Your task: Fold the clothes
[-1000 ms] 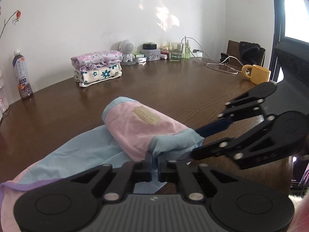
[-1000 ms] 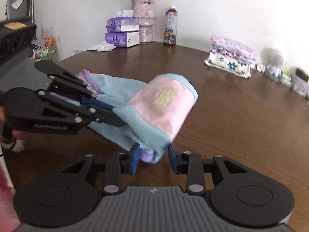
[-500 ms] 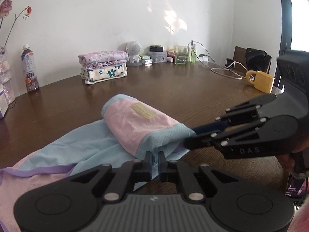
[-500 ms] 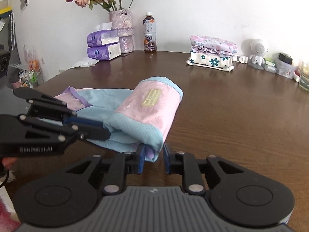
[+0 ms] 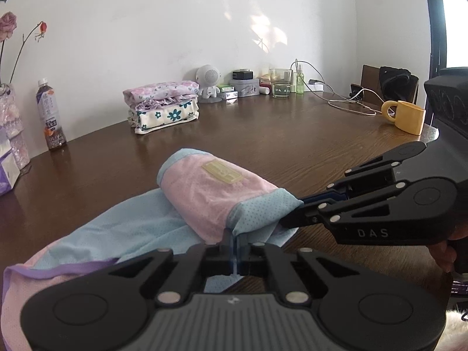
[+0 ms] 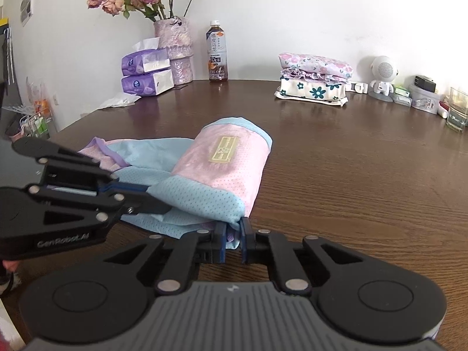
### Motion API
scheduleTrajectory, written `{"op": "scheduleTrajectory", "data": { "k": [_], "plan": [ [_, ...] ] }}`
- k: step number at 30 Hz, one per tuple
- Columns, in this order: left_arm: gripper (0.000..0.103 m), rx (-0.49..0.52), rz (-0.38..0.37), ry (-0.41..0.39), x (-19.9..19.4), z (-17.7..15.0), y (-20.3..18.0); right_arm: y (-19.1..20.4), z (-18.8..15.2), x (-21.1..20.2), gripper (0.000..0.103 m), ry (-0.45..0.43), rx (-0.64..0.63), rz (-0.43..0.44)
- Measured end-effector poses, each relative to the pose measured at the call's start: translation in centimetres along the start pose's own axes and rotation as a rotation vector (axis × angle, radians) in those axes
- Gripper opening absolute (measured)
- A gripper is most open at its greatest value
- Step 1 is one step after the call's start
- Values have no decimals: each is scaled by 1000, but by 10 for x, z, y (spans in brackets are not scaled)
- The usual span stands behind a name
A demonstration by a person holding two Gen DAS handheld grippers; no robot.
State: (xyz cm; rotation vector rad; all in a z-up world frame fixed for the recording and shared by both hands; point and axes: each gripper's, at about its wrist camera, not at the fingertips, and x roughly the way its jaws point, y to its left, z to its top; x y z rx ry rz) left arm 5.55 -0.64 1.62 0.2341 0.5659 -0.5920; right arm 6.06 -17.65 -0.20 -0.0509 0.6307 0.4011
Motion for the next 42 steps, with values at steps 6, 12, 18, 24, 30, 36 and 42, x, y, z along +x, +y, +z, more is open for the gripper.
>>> {"op": "scheduleTrajectory", "data": {
  "k": [6, 12, 18, 24, 30, 36, 42],
  "plan": [
    [8, -88, -11, -9, -8, -3, 4, -2, -3, -4, 20, -12, 33, 6],
    [81, -244, -50, -56, -24, -10, 13, -4, -12, -19, 61, -49, 71, 22],
    [97, -320, -60, -98, -34, -20, 15, -4, -20, -27, 88, -83, 88, 6],
    [101, -374, -50, -113, -37, -27, 18, -4, -25, -29, 102, -125, 97, -4],
    [103, -396, -17, -134, -40, -33, 14, -3, -27, -29, 103, -131, 97, 5],
    [103, -405, 7, -161, -41, -39, 12, -3, -28, -28, 103, -117, 101, -4],
    [103, -438, 31, -159, -41, -41, 17, -7, -30, -29, 103, -121, 134, -3]
  ]
}}
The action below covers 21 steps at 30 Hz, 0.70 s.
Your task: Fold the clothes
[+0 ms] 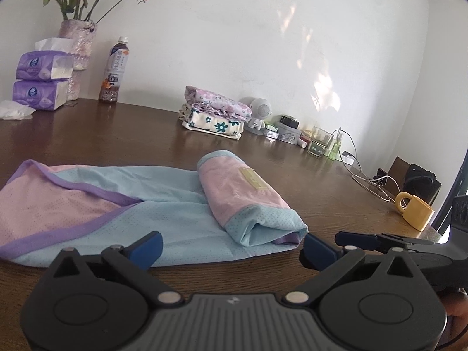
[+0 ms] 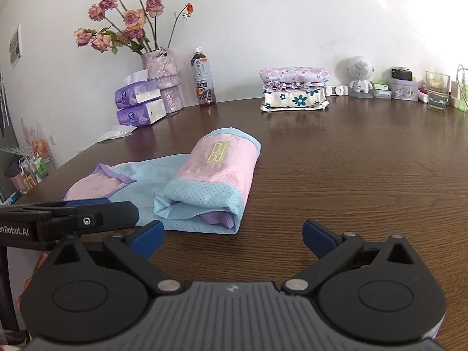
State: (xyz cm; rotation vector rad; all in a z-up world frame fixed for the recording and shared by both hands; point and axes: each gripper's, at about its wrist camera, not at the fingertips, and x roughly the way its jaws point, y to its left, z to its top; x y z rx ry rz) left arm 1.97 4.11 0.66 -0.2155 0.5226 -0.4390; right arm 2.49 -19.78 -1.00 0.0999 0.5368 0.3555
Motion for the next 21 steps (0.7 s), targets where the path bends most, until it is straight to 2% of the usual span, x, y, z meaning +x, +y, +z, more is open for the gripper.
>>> {"op": "scheduleTrajectory", "data": {
  "k": [4, 21],
  "plan": [
    [103, -30, 28, 36, 5, -1, 4, -4, -1, -1, 103, -13, 31, -8],
    [103, -59, 27, 18, 2, -5, 6, 1, -3, -7, 103, -51, 10, -38]
  ]
}}
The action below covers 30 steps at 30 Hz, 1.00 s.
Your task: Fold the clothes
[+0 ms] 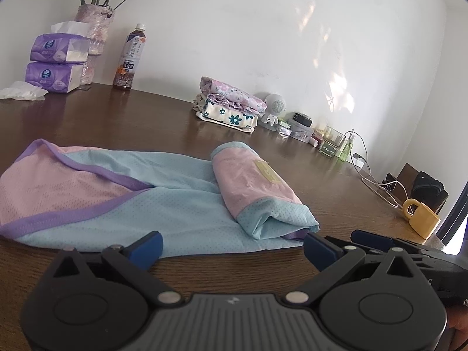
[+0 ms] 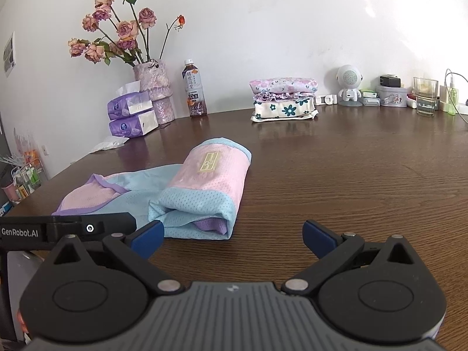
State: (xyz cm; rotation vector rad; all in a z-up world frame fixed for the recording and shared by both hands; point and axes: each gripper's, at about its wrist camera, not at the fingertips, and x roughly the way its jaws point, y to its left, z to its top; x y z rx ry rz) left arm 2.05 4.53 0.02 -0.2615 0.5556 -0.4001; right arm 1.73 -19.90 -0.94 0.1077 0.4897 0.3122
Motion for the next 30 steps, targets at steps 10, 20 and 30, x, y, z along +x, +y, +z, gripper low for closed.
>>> {"op": "scheduleTrajectory", "data": {
  "k": [10, 20, 30],
  "plan": [
    [103, -11, -4, -5, -1, -1, 1, 1, -1, 1, 103, 4, -5, -3],
    [103, -18, -6, -7, -1, -1, 2, 1, -1, 1, 103, 4, -3, -8],
    [103, -19, -7, -8, -1, -1, 2, -3, -1, 1, 103, -1, 25, -10]
  ]
}}
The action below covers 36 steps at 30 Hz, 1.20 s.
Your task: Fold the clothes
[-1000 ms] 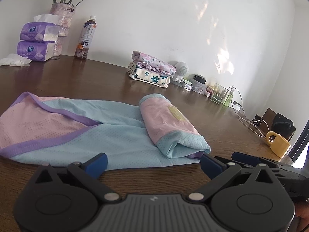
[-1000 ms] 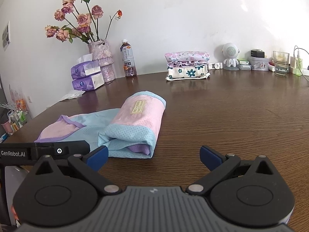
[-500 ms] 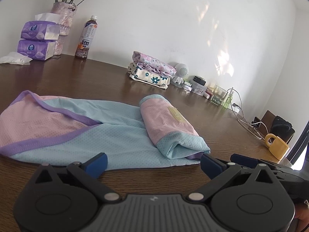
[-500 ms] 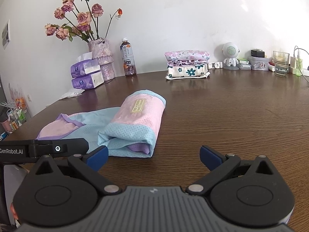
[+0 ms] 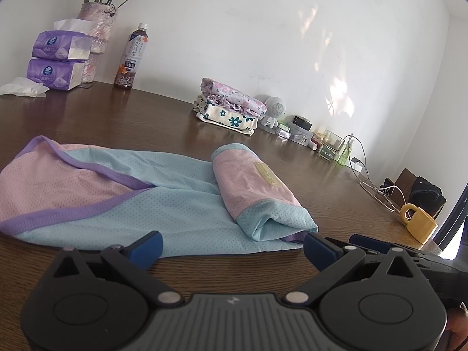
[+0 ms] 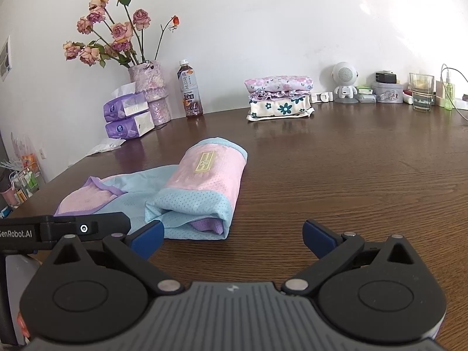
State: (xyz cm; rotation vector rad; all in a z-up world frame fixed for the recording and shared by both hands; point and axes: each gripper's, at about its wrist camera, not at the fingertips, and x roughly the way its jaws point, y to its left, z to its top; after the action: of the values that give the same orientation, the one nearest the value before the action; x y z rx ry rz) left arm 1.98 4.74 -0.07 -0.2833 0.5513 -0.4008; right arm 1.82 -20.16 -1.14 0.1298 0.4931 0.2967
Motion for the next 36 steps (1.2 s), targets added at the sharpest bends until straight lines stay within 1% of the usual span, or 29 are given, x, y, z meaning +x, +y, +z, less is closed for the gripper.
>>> {"op": "scheduleTrajectory", "data": {
  "k": [16, 25, 36],
  "plan": [
    [103, -8, 1, -5, 0, 0, 1, 0, -1, -2, 103, -10, 4, 0],
    [103, -15, -1, -7, -1, 0, 3, -2, 0, 3, 103, 20, 17, 21],
    [103, -23, -8, -10, -1, 0, 5, -4, 0, 5, 103, 30, 33, 17]
  ]
}}
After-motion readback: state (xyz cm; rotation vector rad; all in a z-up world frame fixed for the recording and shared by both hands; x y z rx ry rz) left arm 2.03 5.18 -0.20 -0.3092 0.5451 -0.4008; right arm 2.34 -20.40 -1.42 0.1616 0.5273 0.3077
